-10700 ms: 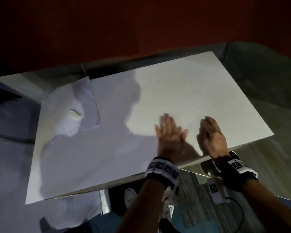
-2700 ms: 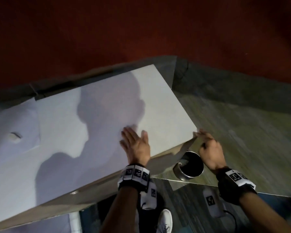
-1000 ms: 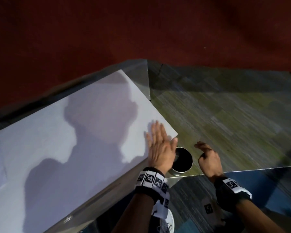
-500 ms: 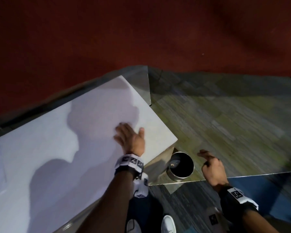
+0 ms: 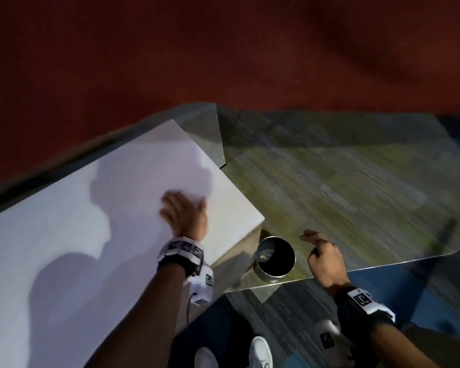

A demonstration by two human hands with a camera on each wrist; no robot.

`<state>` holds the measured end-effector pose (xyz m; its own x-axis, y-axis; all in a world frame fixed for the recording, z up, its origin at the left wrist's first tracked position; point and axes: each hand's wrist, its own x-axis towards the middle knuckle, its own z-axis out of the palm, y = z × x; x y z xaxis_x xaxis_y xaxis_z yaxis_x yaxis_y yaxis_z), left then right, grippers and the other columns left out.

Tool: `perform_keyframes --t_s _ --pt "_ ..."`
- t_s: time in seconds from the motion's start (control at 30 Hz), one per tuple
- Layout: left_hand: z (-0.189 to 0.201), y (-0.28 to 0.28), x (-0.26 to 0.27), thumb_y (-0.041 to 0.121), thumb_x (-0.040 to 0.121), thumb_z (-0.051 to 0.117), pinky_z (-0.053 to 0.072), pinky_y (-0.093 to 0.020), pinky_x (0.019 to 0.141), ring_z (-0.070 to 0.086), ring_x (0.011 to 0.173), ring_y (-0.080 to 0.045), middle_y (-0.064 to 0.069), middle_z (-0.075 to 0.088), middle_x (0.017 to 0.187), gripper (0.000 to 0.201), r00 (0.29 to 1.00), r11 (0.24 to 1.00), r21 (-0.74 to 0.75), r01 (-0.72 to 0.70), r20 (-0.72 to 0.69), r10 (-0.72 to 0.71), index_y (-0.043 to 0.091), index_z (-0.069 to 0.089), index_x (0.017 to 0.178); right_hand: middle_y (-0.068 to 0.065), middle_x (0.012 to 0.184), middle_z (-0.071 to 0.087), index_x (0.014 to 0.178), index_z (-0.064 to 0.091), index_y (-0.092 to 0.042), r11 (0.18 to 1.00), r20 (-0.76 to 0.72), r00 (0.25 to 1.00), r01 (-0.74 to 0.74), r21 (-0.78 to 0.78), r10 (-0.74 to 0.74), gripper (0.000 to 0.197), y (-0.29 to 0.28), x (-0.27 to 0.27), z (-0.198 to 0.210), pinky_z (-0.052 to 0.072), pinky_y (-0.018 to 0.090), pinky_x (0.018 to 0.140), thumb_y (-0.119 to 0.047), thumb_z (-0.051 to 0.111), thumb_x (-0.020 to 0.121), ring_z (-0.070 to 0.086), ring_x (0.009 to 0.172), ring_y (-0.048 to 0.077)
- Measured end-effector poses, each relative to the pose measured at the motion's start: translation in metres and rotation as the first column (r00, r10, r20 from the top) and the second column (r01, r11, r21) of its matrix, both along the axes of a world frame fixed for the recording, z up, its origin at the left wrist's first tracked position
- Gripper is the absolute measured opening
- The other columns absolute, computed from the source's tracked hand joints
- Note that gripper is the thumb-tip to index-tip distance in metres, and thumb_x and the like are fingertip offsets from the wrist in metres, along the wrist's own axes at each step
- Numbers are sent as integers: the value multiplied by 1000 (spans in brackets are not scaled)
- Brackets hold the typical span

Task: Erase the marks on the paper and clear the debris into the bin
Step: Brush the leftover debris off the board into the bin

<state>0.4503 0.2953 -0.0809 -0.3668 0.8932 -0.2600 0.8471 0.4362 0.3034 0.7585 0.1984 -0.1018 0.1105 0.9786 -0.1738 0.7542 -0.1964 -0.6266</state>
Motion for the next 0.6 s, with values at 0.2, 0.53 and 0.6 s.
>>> perform_keyframes --t_s 0.2,0.53,0.6 --pt "31 -30 137 79 80 -13 -16 -55 123 -20 156 -18 -4 -17 171 108 618 629 -3 777 190 -763 13 1 165 3 135 59 114 70 -13 997 18 997 -81 -5 81 57 -1 -5 -9 41 30 104 15 47 71 57 121 25" --pt "12 -14 61 61 105 9 -10 -60 123 -20 156 -32 -12 -18 169 82 917 913 -99 395 -15 -398 4 -7 161 1 135 59 113 71 -13 996 9 996 -86 -8 86 55 0 -13 -4 37 24 103 14 46 71 58 120 24" --pt "26 -29 98 62 106 14 -13 -57 124 -21 156 -20 1 -13 171 73 673 673 -56 738 149 -725 20 4 165 3 133 60 111 72 -13 994 18 994 -109 0 109 55 0 -17 -5 40 28 103 14 48 70 59 119 26"
